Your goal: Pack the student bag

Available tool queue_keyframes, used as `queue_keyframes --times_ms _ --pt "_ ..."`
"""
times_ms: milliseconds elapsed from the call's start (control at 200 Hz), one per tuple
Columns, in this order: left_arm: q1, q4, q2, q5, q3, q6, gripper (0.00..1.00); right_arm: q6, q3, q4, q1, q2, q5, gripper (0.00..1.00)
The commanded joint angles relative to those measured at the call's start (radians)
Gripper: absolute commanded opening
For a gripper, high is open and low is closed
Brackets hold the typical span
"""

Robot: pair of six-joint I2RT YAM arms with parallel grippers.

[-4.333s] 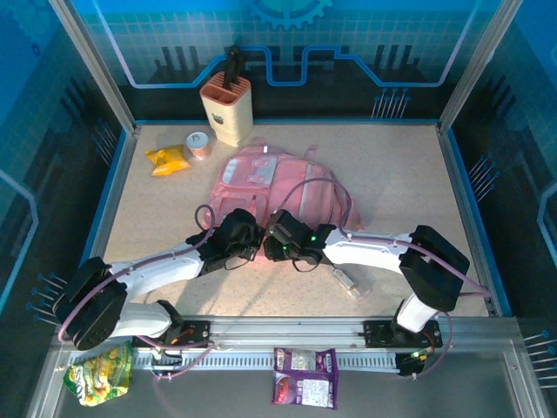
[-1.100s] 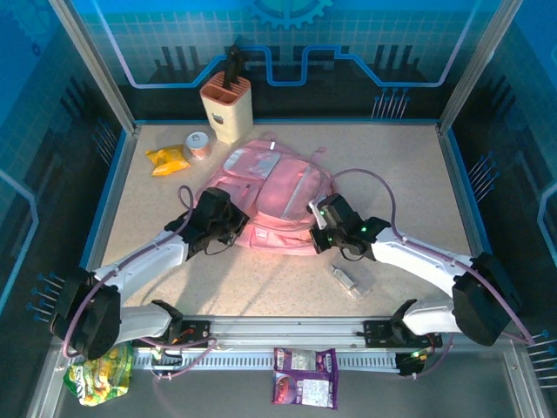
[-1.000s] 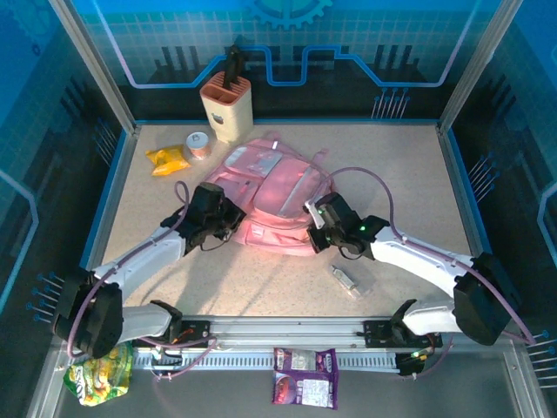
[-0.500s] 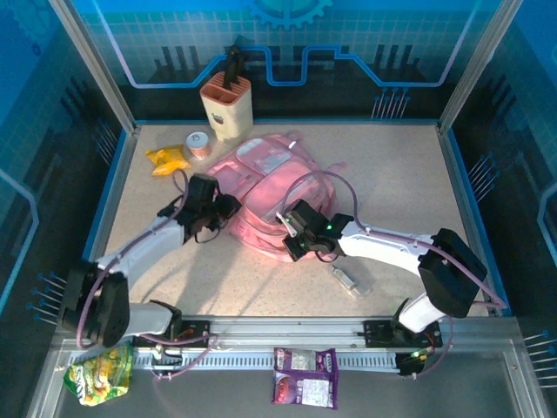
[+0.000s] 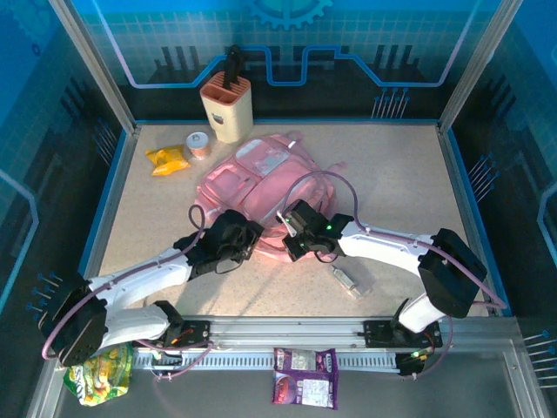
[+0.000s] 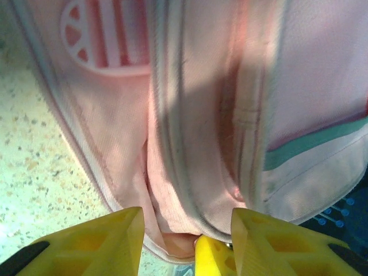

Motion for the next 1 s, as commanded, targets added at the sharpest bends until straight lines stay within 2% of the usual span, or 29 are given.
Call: queue_keyframes --times_ms 0,265,400,515,615,665,780,895,996 --pt "-0.026 0.071 0.056 -0.068 -0.009 -0.117 0.43 0.017 -0.006 0.017 0.014 0.011 -0.021 0.00" --pt "-0.064 0.120 0.179 -0.142 0.053 -0.146 0.35 0.016 -0.010 0.011 0.014 0.013 -0.008 0.00" --pt "-0.071 0.107 0.200 -0.210 0.078 -0.132 0.20 0.023 -0.010 0.022 0.009 0.027 -0.026 0.02" --pt "-0.077 0.110 0.201 -0.248 0.079 -0.128 0.13 0.029 0.002 0.028 0.009 0.042 -0.037 0.08" --pt "-0.076 0.108 0.203 -0.251 0.083 -0.124 0.04 0.019 0.018 0.032 0.009 0.063 -0.036 0.21" --pt "-0.076 0.102 0.200 -0.256 0.084 -0.122 0.01 0.019 0.032 0.025 0.008 0.078 -0.026 0.22" --pt "-0.076 0.084 0.178 -0.263 0.084 -0.116 0.00 0.025 0.042 0.035 0.009 0.097 0.005 0.19" --pt "-0.076 0.064 0.165 -0.263 0.090 -0.098 0.00 0.033 0.060 0.015 0.008 0.096 0.068 0.06" --pt "-0.075 0.028 0.152 -0.275 0.091 -0.088 0.00 0.027 0.061 -0.005 0.008 0.069 0.092 0.00"
